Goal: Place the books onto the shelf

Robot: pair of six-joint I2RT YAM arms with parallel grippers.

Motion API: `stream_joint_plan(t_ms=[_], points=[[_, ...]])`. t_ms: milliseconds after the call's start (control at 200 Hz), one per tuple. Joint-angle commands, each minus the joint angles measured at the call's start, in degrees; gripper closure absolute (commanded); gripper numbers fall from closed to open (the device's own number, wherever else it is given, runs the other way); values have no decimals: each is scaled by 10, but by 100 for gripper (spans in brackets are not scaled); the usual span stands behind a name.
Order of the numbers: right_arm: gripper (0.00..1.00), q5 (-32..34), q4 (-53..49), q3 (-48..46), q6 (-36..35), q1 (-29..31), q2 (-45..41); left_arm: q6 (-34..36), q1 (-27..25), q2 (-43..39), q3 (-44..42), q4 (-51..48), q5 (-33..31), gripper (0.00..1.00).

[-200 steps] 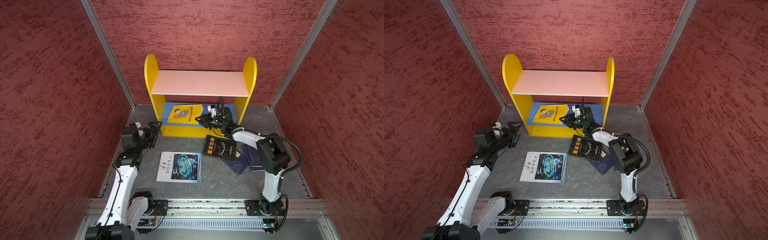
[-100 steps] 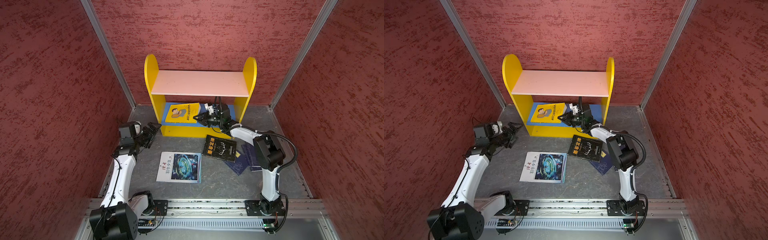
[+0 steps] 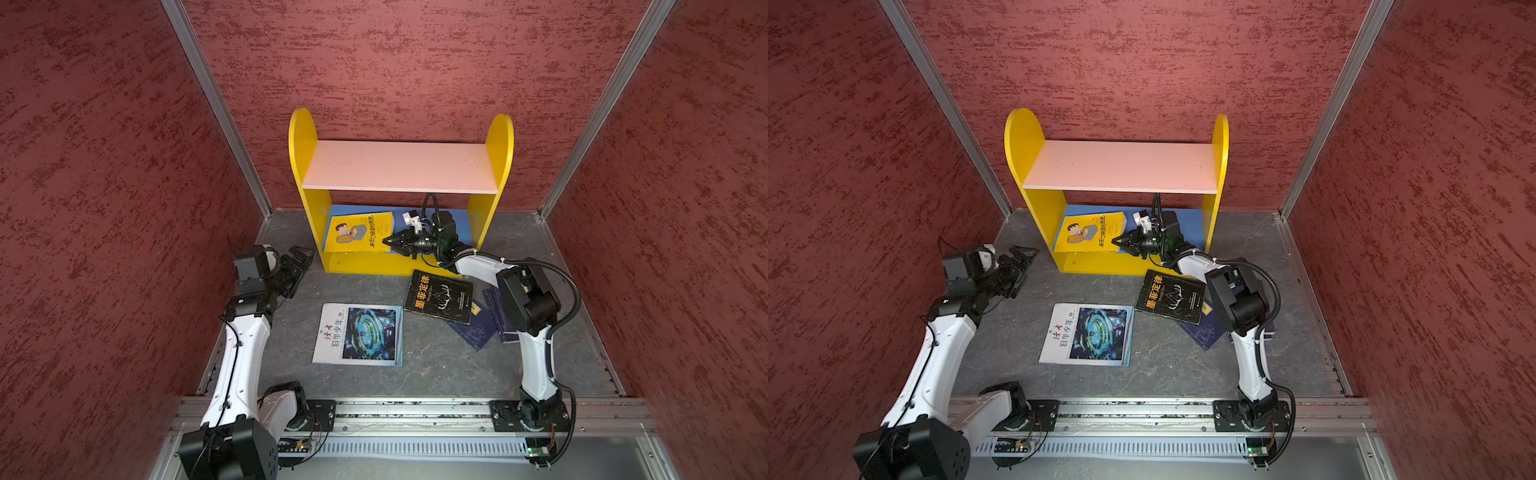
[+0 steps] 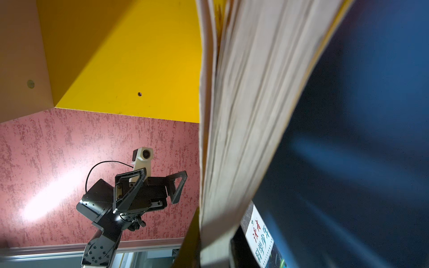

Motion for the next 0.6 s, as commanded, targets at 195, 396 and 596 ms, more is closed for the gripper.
stream_joint_plan(t_ms=[195,396,596], points=[[96,39,3,26,-12,1,2,-4,13,37,2,79,24,1],[95,63,-34,21,-38,0,-7,59,15,49,19,85,26,1],[95,98,-91,33,-65,0,-11,80,17,57,15,113,47,1]])
